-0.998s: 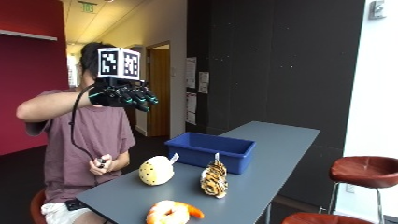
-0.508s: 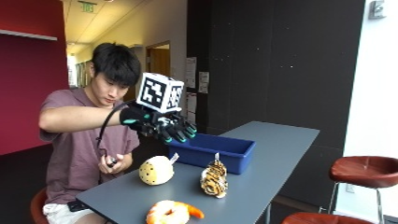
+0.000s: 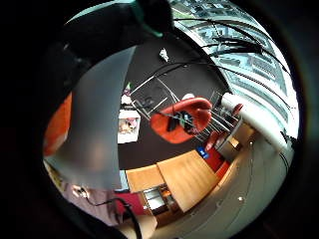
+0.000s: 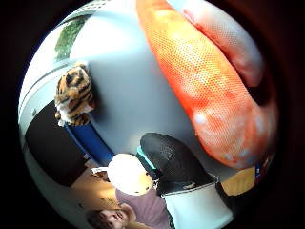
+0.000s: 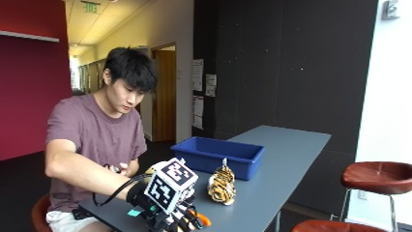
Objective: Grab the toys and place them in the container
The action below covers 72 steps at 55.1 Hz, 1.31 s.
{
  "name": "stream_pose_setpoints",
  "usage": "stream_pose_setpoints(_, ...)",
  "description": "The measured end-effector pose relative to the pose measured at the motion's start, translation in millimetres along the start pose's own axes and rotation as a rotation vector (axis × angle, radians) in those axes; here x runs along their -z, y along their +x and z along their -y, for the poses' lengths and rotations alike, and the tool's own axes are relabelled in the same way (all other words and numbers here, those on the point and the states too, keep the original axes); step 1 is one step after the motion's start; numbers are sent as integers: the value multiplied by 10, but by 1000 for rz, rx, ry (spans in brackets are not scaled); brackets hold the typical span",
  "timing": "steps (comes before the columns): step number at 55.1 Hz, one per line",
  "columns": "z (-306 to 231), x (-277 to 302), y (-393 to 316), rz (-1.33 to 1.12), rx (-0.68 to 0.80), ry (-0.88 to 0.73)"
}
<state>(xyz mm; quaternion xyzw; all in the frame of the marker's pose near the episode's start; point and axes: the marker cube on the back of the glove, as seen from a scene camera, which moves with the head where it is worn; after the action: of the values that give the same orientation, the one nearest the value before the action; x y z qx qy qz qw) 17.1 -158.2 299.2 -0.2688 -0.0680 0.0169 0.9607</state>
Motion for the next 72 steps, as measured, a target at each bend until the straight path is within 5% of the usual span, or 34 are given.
stream_pose_setpoints(26,-160,-153,-476,-227,90,485)
stream_pose_setpoints(35,-235,12,-615,-197,47,321)
stream_pose_setpoints(54,-1235,1288,-1352,-38,156,644)
stream_pose_setpoints(72,-1894,2035,-3039,-78,469,699)
